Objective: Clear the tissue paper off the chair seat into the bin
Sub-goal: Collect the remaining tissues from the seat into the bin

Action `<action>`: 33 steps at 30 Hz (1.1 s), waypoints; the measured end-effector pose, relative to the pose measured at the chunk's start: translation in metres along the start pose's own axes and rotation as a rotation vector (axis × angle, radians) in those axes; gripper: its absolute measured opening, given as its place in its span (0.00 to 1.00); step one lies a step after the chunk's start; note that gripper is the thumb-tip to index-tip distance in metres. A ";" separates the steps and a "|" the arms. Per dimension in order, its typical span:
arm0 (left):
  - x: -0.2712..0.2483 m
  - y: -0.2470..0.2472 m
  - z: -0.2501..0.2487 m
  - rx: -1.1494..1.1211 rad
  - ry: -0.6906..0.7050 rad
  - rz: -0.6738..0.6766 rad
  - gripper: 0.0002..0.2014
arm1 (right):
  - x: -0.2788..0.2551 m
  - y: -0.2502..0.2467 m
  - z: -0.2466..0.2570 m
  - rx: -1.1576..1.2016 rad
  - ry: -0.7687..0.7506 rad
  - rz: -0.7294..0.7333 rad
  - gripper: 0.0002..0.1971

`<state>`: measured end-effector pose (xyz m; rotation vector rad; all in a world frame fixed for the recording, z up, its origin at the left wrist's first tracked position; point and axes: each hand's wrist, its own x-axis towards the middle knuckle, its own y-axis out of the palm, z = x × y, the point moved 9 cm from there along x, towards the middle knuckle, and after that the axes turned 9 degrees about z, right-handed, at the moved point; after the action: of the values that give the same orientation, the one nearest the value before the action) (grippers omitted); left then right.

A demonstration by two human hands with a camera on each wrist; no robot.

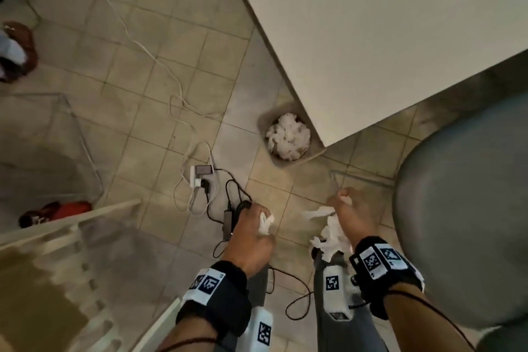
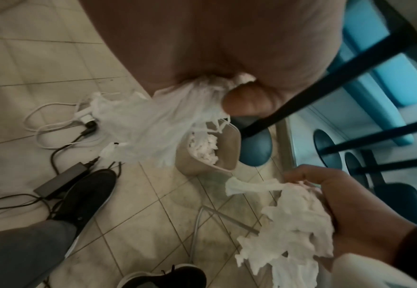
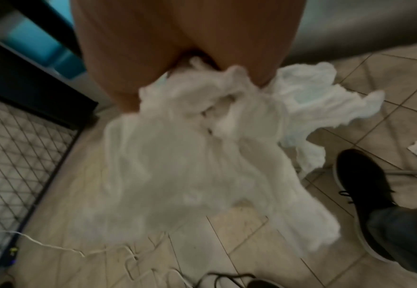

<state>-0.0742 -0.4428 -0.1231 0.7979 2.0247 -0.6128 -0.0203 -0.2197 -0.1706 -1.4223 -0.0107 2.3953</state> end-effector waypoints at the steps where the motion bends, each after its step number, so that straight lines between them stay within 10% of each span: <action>1: 0.002 -0.010 0.008 0.028 0.001 -0.015 0.18 | 0.009 0.014 -0.007 0.013 0.030 0.034 0.09; 11: 0.094 -0.058 0.022 0.141 0.040 -0.080 0.22 | 0.082 0.079 0.024 -0.118 0.039 0.051 0.12; 25: 0.239 -0.066 -0.059 -0.007 0.426 -0.279 0.24 | 0.207 0.085 0.106 -0.037 -0.369 -0.031 0.18; 33: 0.298 -0.046 -0.029 0.078 0.333 -0.158 0.28 | 0.265 0.091 0.072 -0.085 -0.312 -0.001 0.14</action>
<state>-0.2519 -0.3633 -0.3546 0.8350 2.3974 -0.6874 -0.2230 -0.2121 -0.3771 -1.0665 -0.1926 2.6184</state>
